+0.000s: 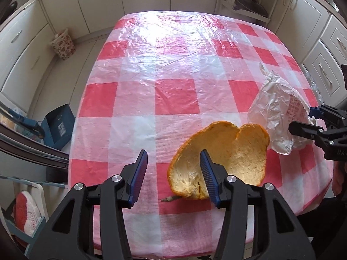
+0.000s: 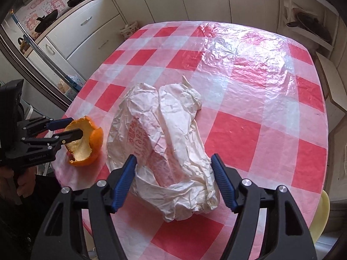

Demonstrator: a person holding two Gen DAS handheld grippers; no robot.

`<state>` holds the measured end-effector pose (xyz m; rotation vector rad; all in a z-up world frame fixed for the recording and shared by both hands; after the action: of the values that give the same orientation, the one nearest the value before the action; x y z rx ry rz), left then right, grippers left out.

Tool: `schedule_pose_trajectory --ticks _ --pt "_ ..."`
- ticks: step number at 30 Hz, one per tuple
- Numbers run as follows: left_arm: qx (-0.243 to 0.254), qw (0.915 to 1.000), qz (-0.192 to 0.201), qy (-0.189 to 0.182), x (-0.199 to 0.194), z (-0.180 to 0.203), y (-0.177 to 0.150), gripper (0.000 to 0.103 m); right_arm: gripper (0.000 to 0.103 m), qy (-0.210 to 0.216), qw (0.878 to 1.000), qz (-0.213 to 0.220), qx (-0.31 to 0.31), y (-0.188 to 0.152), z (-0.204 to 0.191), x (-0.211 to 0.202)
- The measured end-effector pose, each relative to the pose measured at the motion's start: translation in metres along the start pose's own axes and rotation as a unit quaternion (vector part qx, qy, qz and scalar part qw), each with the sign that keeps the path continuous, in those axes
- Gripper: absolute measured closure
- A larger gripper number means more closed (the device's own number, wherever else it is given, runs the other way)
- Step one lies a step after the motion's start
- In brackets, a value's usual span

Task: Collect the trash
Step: 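Carry the peel and plastic bag toward the yellow basin with both tools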

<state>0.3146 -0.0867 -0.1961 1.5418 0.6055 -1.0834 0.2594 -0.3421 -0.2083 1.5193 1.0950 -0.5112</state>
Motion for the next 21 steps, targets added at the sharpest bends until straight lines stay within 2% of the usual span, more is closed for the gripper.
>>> schedule_pose_trajectory --ticks 2,5,9,10,16,21 --pt "0.014 0.9999 -0.003 -0.003 0.002 0.007 -0.002 0.056 0.043 -0.003 1.0 -0.001 -0.001 0.001 0.001 0.0" --pt "0.044 0.9989 -0.01 -0.013 0.003 0.022 -0.005 0.057 0.049 -0.003 1.0 -0.004 -0.003 0.0 0.003 -0.002" --pt "0.065 0.9975 -0.011 -0.025 0.0 0.033 -0.009 0.078 0.053 -0.01 1.0 -0.007 -0.013 -0.004 0.0 -0.005" --pt "0.065 0.9974 -0.012 -0.028 -0.001 0.035 -0.01 0.08 0.054 -0.01 1.0 -0.008 -0.015 -0.005 0.0 -0.006" --pt "0.071 0.9972 0.006 -0.019 -0.009 0.038 -0.011 0.082 0.057 -0.018 1.0 -0.009 -0.013 -0.009 0.003 -0.012" --pt "0.057 0.9975 0.04 -0.012 -0.023 0.035 -0.006 0.086 0.058 -0.022 1.0 -0.004 -0.009 -0.01 0.006 -0.018"
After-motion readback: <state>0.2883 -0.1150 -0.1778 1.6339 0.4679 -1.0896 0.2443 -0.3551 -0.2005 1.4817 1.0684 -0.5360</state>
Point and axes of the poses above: each gripper's, at about its wrist camera, not at the fingertips, and x roughly the way its jaws point, z to its right, y to its top, the point moved 2 cm from there along x, roughly the way its jaws point, and after that the axes turned 6 degrees about z, right-handed, at the moved point
